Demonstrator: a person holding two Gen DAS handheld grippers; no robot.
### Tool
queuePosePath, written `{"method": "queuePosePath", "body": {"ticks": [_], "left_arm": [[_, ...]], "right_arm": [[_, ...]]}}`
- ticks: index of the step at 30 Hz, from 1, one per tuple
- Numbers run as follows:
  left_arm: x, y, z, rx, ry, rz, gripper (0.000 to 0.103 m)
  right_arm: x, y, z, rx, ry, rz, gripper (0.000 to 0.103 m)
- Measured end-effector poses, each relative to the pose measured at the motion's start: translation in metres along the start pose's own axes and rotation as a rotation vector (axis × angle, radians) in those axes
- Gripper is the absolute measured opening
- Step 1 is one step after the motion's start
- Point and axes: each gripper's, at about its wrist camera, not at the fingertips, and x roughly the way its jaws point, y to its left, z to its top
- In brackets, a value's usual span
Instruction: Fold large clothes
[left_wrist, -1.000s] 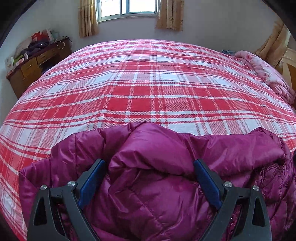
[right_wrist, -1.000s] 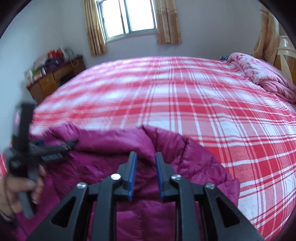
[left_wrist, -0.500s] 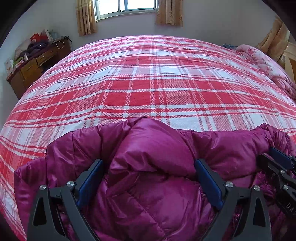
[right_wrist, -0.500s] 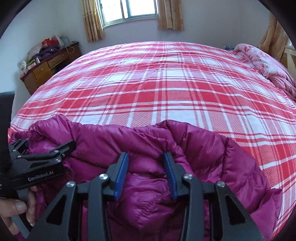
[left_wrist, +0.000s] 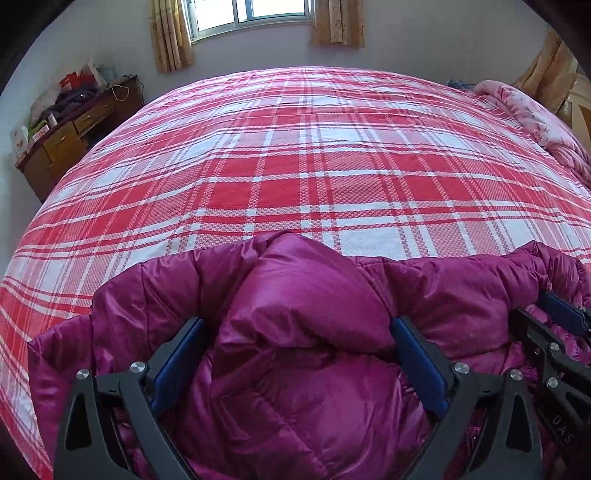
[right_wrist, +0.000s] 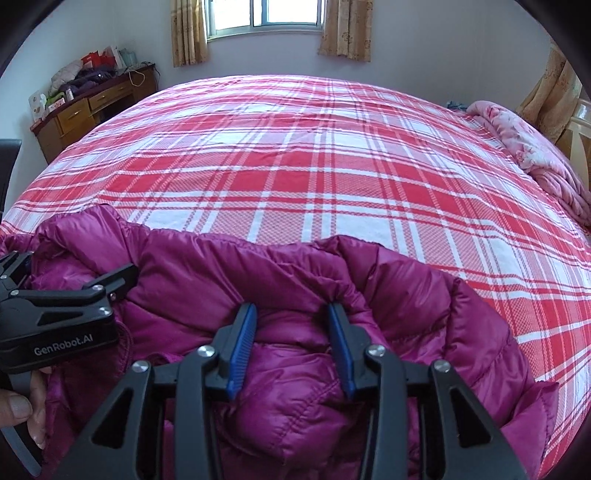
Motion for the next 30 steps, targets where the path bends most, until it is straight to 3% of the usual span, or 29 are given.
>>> {"method": "queuePosePath", "body": {"ticks": [30], "left_arm": [[0.0005,-0.0002,-0.0002,-0.002,0.002,-0.001,0.101]], "right_arm": [[0.0021,0.0012,0.0002,-0.009,0.011,-0.011,0.043]]}}
